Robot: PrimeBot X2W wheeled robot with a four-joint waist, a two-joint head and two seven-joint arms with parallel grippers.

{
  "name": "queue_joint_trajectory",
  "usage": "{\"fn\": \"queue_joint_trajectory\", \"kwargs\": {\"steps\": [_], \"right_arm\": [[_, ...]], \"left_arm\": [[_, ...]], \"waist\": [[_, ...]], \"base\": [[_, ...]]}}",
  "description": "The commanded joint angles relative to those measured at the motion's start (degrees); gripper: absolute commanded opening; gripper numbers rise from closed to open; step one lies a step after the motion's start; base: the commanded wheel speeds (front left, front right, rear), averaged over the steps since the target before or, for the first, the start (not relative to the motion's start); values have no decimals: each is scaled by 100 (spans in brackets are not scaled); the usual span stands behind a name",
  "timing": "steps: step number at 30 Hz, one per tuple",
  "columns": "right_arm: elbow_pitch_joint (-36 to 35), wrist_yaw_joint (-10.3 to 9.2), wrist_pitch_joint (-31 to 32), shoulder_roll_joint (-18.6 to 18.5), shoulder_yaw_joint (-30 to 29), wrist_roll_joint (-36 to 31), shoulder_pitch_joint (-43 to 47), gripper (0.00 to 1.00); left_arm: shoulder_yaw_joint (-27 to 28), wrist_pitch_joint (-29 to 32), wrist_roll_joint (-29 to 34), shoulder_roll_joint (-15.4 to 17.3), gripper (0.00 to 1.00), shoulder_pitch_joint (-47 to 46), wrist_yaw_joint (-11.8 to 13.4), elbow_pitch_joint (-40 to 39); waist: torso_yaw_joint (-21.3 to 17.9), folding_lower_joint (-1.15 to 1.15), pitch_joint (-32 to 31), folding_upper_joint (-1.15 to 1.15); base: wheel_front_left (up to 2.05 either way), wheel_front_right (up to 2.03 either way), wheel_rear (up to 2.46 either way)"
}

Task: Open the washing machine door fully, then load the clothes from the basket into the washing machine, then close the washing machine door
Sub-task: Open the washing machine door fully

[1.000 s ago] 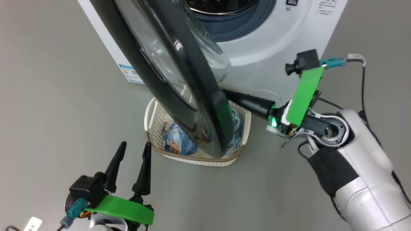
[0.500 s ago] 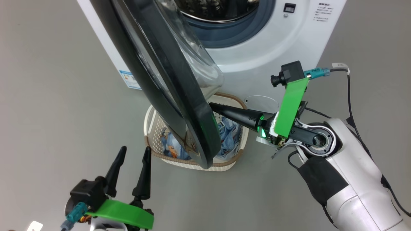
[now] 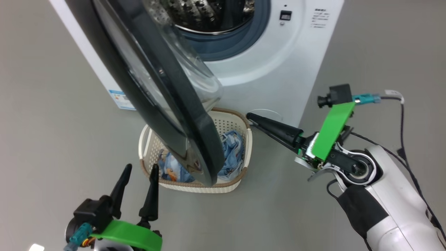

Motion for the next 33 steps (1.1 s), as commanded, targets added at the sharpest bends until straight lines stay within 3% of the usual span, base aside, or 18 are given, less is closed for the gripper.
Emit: {"fn": "queue_joint_trajectory", "kwargs": {"steps": [1, 19, 33], "right_arm": [[-173, 58, -129, 7, 14, -112, 102, 100], [-87, 58, -1553, -967, 312, -614, 964, 100], [66, 58, -2709, -1615, 667, -791, 1302, 100]], "left_arm": [[247, -37, 61, 100, 100, 2, -9, -98], [526, -37, 117, 227, 100, 320, -9, -170], [646, -37, 111, 245, 100, 439, -9, -202]], "waist": [[-142, 0, -86, 0], [-718, 0, -366, 0], [-911, 0, -418, 0]], "base": [[0, 0, 0], [0, 0, 0], [0, 0, 0]]}}
